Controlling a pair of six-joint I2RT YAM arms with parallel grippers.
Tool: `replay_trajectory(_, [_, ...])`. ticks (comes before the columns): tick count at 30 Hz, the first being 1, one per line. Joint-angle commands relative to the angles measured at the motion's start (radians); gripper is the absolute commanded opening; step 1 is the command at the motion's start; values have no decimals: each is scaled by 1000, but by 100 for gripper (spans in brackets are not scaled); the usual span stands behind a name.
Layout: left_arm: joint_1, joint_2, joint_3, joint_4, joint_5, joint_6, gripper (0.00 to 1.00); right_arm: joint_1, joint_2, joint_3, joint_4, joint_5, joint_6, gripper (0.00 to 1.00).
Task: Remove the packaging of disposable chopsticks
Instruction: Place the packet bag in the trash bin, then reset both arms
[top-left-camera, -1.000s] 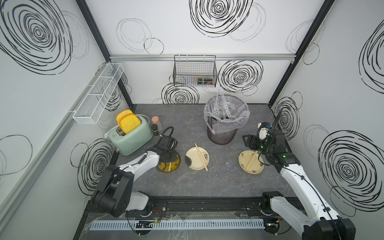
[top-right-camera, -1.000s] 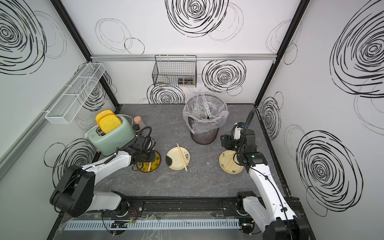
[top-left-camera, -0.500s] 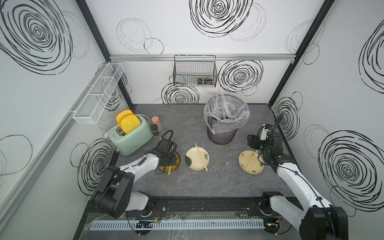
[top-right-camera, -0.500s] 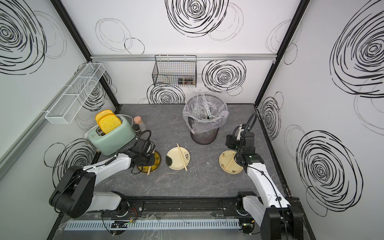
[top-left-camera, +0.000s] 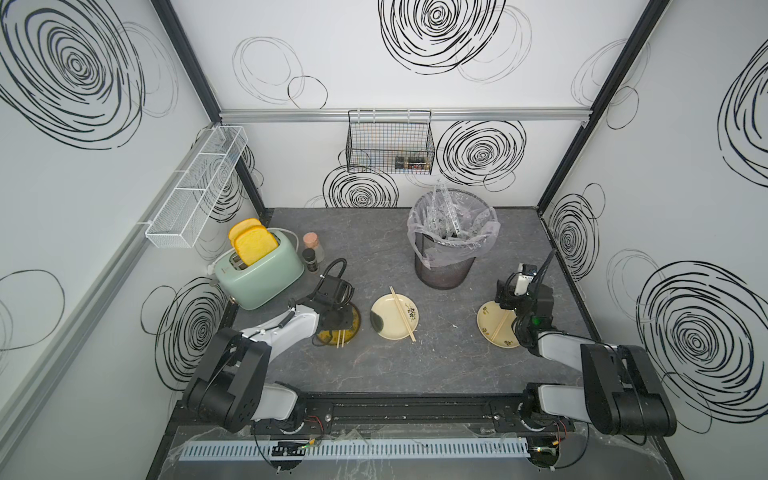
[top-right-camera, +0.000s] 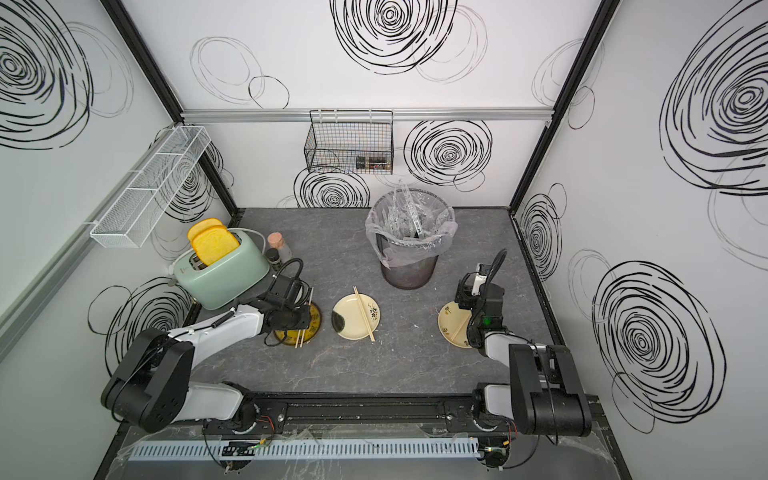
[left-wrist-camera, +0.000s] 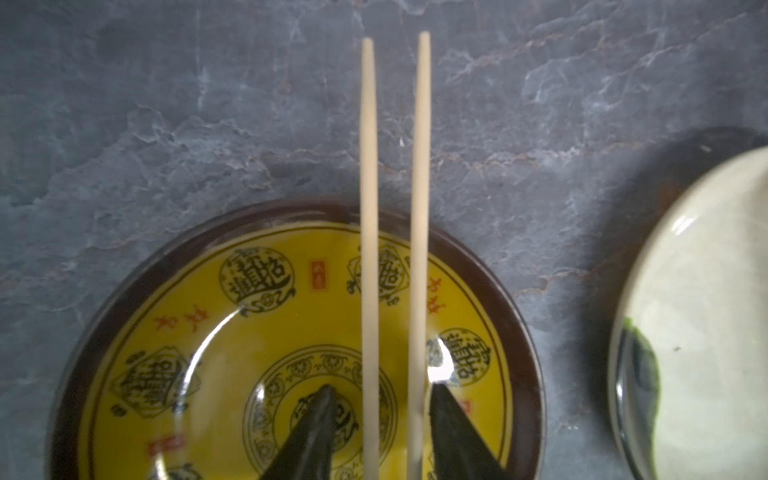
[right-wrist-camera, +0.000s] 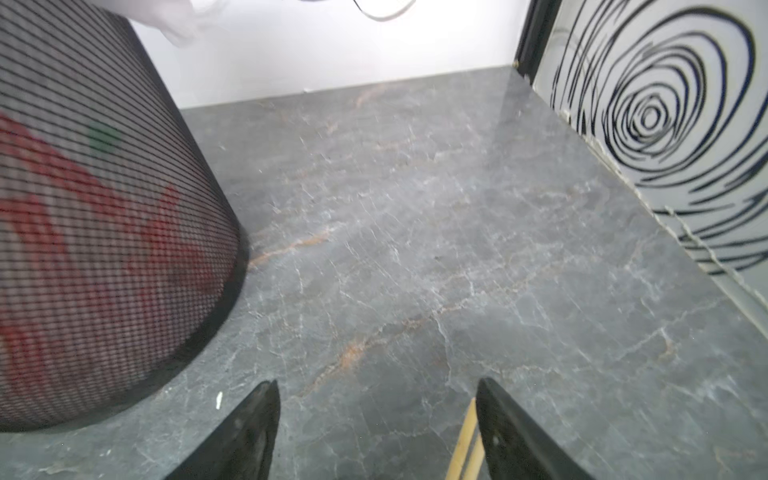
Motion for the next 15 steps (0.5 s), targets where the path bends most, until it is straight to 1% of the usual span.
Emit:
replay_trajectory(1, [3, -30, 14, -54, -16, -5, 51, -4, 24, -50, 309, -58, -55, 77])
replay_trajectory(3, [3, -67, 36, -81, -26, 4, 58, -4, 105, -115, 490, -44, -52, 78])
replay_trajectory(4, [3, -95, 52, -100, -38, 14, 61, -4, 150, -135, 583, -64, -70, 78])
replay_trajectory(5, [1, -122, 70, -122, -52, 24, 64, -5, 176, -136, 621, -88, -98, 78])
replay_trajectory(6, [0, -156, 93, -141, -66, 42, 67, -4, 185, -114, 591, -105, -109, 81])
replay_trajectory(7, [0, -194, 115, -158, -84, 56, 71, -4, 173, -75, 497, -98, -108, 84])
replay_trajectory(8, [2, -224, 137, -169, -105, 67, 74, -4, 154, -30, 383, -67, -70, 87])
replay_trajectory(9, [4, -256, 161, -173, -127, 80, 80, -4, 171, -13, 368, -50, -58, 90])
replay_trajectory(10, [10, -282, 184, -173, -154, 90, 84, -5, 188, -10, 394, -49, -73, 94])
replay_trajectory(11, [16, -303, 204, -163, -176, 97, 86, -5, 188, 4, 366, -40, -72, 98])
replay_trajectory(12, [22, -323, 220, -139, -196, 109, 86, -6, 180, 28, 300, -31, -42, 98])
replay_trajectory(14, [35, -359, 221, -54, -239, 125, 86, -8, 188, 18, 333, -37, -51, 98])
replay_trajectory(15, [45, -370, 208, 1, -259, 129, 86, -8, 181, 26, 306, -35, -42, 98])
